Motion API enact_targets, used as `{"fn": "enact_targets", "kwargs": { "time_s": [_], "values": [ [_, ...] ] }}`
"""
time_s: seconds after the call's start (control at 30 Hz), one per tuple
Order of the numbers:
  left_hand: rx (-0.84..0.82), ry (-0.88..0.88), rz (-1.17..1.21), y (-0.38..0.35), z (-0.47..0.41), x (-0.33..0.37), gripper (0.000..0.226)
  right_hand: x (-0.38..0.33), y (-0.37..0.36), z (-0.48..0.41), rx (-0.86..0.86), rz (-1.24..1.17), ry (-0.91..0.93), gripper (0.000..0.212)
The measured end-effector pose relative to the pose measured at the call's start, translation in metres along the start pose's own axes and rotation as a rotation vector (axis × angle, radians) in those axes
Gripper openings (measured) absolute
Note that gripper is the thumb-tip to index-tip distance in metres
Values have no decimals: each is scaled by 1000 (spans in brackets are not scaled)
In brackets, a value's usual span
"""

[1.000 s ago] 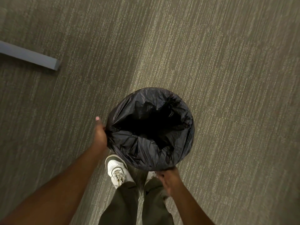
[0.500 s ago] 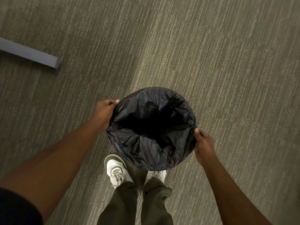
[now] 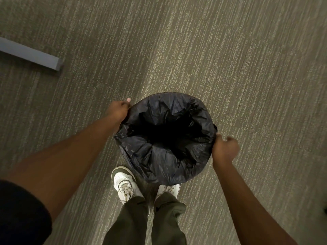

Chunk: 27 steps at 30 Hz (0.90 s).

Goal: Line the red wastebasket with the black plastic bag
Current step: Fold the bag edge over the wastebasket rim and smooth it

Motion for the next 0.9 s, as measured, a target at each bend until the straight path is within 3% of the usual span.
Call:
{"fn": "enact_targets", "kwargs": {
  "time_s": [0.07,0.1,0.17,0.27,0.33,0.37,0.47,0.53,0.67,0.8,0.9],
  "values": [
    [28,-133,-210,7,8,6,52,-16,6,23,186,-99,305,34],
    [61,-191,-299,9,17,7,55,-21,4,39,151,-110,485,31],
    [214,-231,-403,8,47,3,60,-24,-12,68,-148,-46,710,27],
    [413,-124,-553,-5,100,-14,63,-31,-57,95,-688,364,694,30],
    [412,10,-559,-14,129,-27,71,-38,-87,102,-881,698,706,29],
    [386,76,-529,-18,141,-36,76,-44,-99,103,-895,807,740,28],
    [273,205,-368,-28,159,-61,76,-63,-123,99,-719,966,901,36],
    [204,207,-253,-30,160,-71,59,-77,-130,93,-589,986,941,46],
    [133,154,-167,-27,146,-75,29,-87,-129,86,-601,912,864,48],
    [87,137,-34,-26,134,-70,28,-50,-101,99,-494,839,934,31],
    [59,147,246,-22,135,-70,28,4,-74,113,-351,915,976,32]
  ]
}}
Point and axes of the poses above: each hand's wrist, its own z-axis away from the middle knuckle, its own y-axis out of the back of the hand, x = y × z, the point moved 1 cm from there along -z, towards the middle knuckle, and after that the axes turned 14 degrees about -y, right-handed, at the moved point
